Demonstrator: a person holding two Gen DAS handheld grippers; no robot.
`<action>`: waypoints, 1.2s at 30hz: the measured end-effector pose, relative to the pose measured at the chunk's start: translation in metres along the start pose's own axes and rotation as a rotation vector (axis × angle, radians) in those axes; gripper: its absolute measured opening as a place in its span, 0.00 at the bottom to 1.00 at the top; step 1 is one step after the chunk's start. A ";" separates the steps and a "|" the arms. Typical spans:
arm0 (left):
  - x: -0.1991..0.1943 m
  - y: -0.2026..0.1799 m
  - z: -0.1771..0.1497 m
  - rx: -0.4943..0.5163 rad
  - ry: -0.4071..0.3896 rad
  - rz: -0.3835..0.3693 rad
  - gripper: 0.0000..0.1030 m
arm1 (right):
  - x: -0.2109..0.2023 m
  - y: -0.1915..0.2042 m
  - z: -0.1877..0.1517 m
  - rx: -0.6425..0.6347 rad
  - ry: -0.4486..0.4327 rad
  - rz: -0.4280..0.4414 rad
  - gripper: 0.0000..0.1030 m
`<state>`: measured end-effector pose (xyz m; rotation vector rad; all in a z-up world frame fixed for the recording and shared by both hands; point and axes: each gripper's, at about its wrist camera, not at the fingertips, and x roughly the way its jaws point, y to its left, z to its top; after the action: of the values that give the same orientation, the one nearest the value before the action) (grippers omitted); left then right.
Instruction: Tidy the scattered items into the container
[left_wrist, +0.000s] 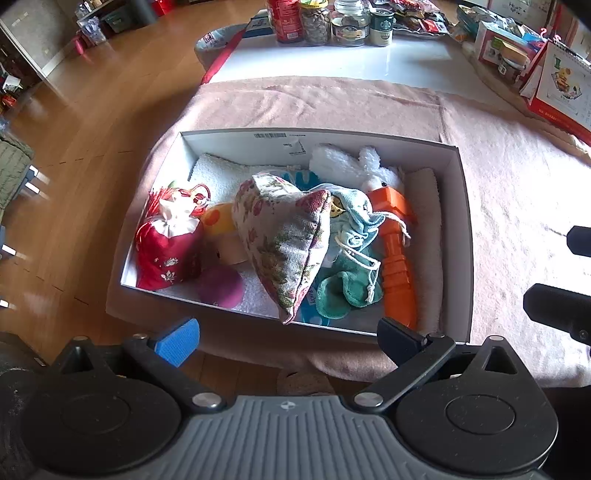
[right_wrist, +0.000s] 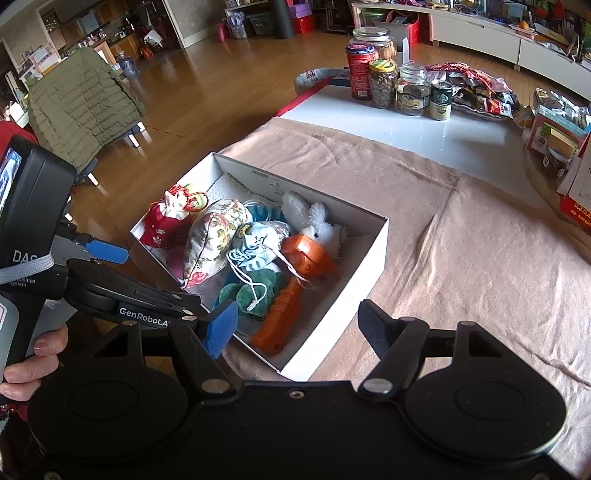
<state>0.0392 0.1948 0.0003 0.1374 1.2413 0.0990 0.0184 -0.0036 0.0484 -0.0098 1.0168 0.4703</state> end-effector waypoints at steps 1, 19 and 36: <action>0.000 0.000 0.000 -0.001 0.002 -0.005 0.99 | 0.000 0.000 0.000 0.000 0.001 0.000 0.67; 0.003 -0.001 0.001 0.006 0.015 -0.010 0.99 | 0.001 0.003 0.003 -0.016 0.003 0.006 0.67; 0.004 -0.003 0.001 0.017 0.022 -0.024 0.99 | 0.002 0.004 0.002 -0.024 0.007 0.008 0.67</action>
<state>0.0411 0.1919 -0.0033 0.1360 1.2661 0.0692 0.0195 0.0012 0.0486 -0.0283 1.0185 0.4902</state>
